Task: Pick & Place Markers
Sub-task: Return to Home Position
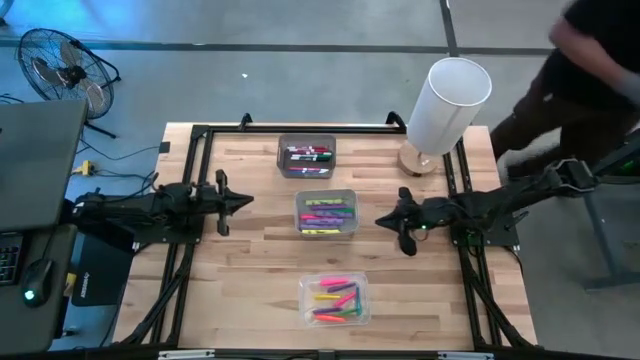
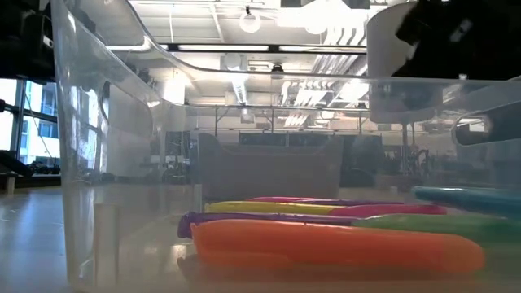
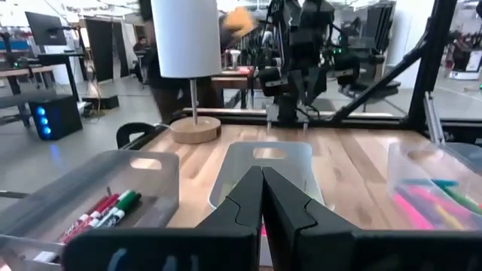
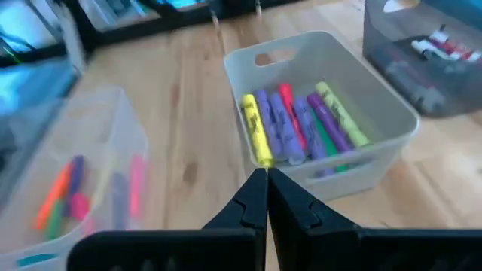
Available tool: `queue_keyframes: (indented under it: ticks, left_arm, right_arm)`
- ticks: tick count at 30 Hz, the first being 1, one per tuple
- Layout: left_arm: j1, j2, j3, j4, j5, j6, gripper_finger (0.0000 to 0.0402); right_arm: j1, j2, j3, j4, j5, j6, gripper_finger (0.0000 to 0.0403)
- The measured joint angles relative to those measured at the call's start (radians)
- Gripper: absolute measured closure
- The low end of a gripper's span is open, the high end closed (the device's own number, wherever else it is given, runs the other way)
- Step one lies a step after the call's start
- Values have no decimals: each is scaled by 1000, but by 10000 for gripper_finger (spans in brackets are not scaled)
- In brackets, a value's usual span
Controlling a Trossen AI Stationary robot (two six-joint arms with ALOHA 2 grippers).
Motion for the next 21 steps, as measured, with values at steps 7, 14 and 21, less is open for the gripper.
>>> queue_keyframes:
  ticks: [7, 14, 21]
  left_arm:
    - [0, 0, -1, 0, 0, 0, 399]
    - [0, 0, -1, 2, 1, 0, 399]
    - [0, 0, -1, 2, 1, -1, 399]
  right_arm:
    - [-2, -237, -217, 70, -119, 9, 403]
    - [-51, -501, -323, 70, -167, -47, 403]
    - [-101, -731, -344, -31, -224, -94, 403]
